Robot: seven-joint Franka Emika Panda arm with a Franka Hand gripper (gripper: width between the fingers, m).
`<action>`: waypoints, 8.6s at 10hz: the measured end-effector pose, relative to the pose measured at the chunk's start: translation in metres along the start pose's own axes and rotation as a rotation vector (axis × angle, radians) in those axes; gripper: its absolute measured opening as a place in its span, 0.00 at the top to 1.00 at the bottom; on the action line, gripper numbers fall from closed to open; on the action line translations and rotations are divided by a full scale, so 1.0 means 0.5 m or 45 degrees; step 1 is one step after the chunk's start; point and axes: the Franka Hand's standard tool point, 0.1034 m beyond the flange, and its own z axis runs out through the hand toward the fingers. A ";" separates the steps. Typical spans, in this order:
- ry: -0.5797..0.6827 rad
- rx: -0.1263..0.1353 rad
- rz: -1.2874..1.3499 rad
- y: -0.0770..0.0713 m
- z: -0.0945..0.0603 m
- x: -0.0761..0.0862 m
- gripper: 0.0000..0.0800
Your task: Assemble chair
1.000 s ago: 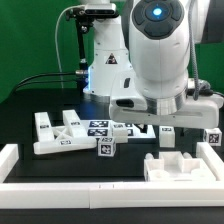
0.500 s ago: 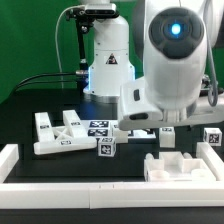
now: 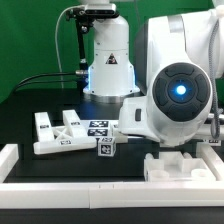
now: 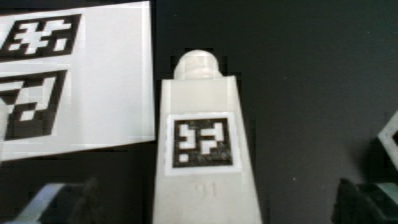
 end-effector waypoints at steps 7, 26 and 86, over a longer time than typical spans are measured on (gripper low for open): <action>0.069 0.008 -0.003 0.007 0.025 0.005 0.51; 1.662 -0.015 -0.321 -0.098 -0.346 -0.038 0.64; 1.204 0.953 0.994 -0.109 -0.334 0.078 0.31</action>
Offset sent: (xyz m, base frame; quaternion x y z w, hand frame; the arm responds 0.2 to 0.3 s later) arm 0.0000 0.0000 0.0000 0.0000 0.0000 0.0000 1.0000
